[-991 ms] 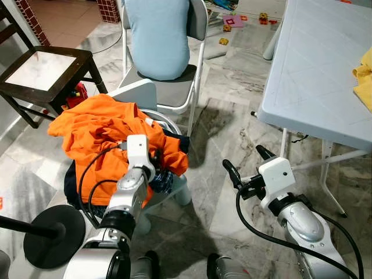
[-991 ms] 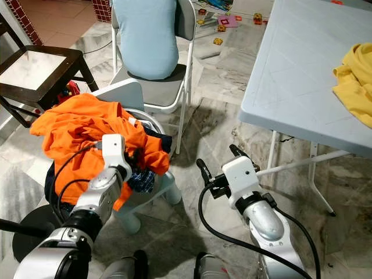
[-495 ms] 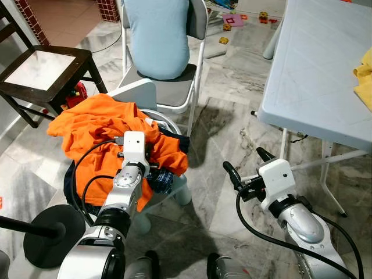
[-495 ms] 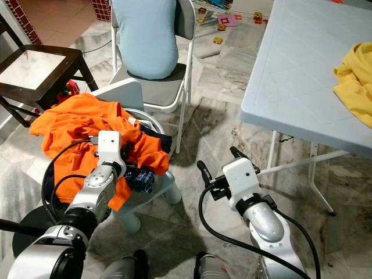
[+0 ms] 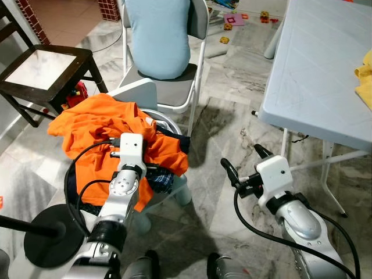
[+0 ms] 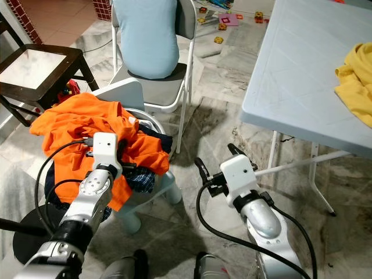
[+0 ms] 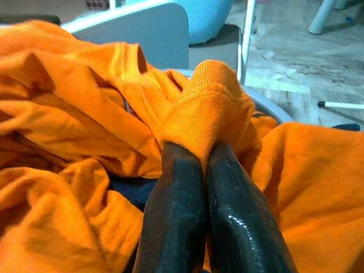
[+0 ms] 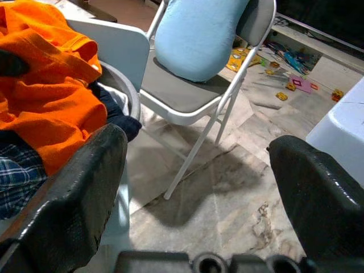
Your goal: Hang hanger
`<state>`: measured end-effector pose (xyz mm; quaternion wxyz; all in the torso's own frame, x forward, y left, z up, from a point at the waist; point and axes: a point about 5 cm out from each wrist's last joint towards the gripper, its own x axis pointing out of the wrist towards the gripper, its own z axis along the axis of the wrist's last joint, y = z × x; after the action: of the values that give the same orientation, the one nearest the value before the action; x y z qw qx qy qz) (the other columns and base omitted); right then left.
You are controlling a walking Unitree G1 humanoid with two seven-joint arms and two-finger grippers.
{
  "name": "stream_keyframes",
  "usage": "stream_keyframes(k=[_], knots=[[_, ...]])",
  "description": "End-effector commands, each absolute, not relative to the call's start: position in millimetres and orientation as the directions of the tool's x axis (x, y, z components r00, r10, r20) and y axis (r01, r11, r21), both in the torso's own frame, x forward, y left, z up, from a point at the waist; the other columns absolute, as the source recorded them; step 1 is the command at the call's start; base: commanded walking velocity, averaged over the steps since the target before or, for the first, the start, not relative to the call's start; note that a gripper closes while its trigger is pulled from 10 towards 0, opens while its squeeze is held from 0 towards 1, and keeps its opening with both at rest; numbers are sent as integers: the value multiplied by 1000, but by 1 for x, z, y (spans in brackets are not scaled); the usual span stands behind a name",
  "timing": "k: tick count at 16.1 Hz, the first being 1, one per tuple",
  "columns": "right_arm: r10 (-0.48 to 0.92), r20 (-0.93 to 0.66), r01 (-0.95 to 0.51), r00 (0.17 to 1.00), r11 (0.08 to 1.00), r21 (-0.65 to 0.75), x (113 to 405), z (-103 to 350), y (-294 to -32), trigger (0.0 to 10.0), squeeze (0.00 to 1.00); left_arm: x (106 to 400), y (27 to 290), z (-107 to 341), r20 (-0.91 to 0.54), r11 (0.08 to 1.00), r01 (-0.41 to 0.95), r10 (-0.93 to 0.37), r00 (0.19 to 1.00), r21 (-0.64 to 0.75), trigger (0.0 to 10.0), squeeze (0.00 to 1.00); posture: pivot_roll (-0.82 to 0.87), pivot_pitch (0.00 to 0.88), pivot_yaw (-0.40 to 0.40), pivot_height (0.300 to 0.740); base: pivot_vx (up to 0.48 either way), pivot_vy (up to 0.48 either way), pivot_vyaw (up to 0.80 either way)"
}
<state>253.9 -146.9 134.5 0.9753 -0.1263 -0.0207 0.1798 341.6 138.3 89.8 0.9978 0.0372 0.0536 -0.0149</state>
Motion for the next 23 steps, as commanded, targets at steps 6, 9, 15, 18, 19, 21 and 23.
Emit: stream_keyframes(k=[6, 9, 15, 18, 19, 21, 23], knots=[[364, 1, -354, 931, 907, -227, 260, 129, -137, 10000, 0, 292, 147, 117, 109, 842, 72, -153, 982, 535, 0, 0, -69, 213, 5, 740, 0, 0, 0], [362, 4, -351, 932, 908, -227, 261, 129, -137, 10000, 0, 289, 146, 120, 95, 802, 108, -201, 975, 588, 0, 0, -67, 212, 10, 740, 0, 0, 0], [366, 3, -356, 931, 907, -226, 260, 126, -134, 10000, 0, 272, 130, 143, 201, 714, 102, -326, 924, 693, 0, 0, -67, 215, 11, 740, 0, 0, 0], [367, 3, -356, 930, 905, -234, 260, 126, -136, 10000, 0, 248, 159, 129, 134, 826, 47, -147, 980, 561, 0, 0, -55, 222, 8, 740, 0, 0, 0], [368, -2, -358, 930, 904, -234, 259, 125, -137, 10000, 0, 235, 176, 100, -67, 927, 26, -1, 998, 375, 2902, 0, -50, 224, 7, 740, 0, 0, 0], [378, -6, -369, 926, 899, -236, 259, 124, -135, 10000, 0, 227, 184, 81, -177, 973, -15, 57, 983, 230, 2353, 0, -43, 229, 2, 740, 0, 0, 0], [391, -4, -380, 920, 892, -246, 259, 124, -133, 10000, 0, 230, 184, 75, -272, 990, -142, 138, 952, 5, 1608, 0, -41, 229, -2, 740, 0, 0, 0]])
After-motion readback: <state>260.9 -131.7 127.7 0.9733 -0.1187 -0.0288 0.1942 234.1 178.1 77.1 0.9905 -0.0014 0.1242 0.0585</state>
